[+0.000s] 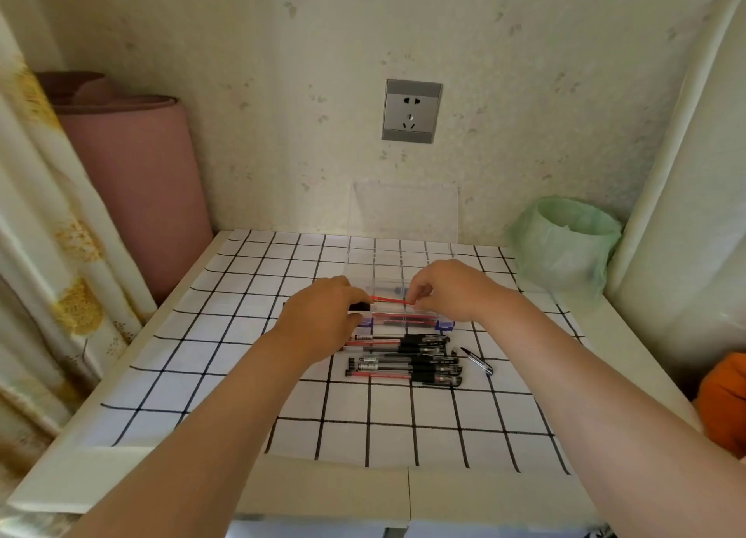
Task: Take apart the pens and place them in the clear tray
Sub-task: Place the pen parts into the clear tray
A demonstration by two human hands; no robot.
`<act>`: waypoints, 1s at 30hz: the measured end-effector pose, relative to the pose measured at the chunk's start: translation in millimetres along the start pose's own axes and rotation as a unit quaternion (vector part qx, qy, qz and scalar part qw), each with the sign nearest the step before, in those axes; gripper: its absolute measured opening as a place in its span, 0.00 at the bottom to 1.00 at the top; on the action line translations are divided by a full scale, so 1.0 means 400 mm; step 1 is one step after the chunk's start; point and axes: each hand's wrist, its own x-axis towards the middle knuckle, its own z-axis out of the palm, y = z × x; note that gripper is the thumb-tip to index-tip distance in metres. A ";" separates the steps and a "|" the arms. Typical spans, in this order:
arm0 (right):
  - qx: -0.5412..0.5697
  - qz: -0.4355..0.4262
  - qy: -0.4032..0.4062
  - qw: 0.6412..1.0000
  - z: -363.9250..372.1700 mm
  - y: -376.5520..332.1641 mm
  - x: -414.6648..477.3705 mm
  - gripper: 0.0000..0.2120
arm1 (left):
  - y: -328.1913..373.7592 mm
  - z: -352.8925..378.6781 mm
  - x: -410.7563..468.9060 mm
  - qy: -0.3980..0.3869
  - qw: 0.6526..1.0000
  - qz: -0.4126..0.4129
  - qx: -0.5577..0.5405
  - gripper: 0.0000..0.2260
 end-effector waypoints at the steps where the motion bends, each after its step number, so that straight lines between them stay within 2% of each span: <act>1: 0.006 -0.003 -0.008 1.000 -0.001 -0.001 0.010 0.05 | -0.002 0.001 0.000 -0.003 1.000 -0.003 -0.009 0.13; 5: -0.002 -0.006 -0.044 0.999 -0.006 -0.009 0.036 0.05 | -0.006 0.004 0.006 -0.004 1.000 -0.003 -0.029 0.13; 9: -0.066 -0.010 -0.067 0.996 -0.009 -0.019 0.057 0.07 | -0.006 0.004 0.012 -0.010 0.999 -0.004 -0.041 0.13; 17: -0.149 -0.031 -0.013 0.988 0.005 -0.028 0.065 0.08 | -0.004 0.002 0.012 -0.014 0.999 -0.014 -0.040 0.14; 30: -0.213 -0.015 -0.014 0.977 0.009 -0.040 0.061 0.10 | -0.009 -0.004 0.003 0.002 0.999 -0.012 -0.035 0.13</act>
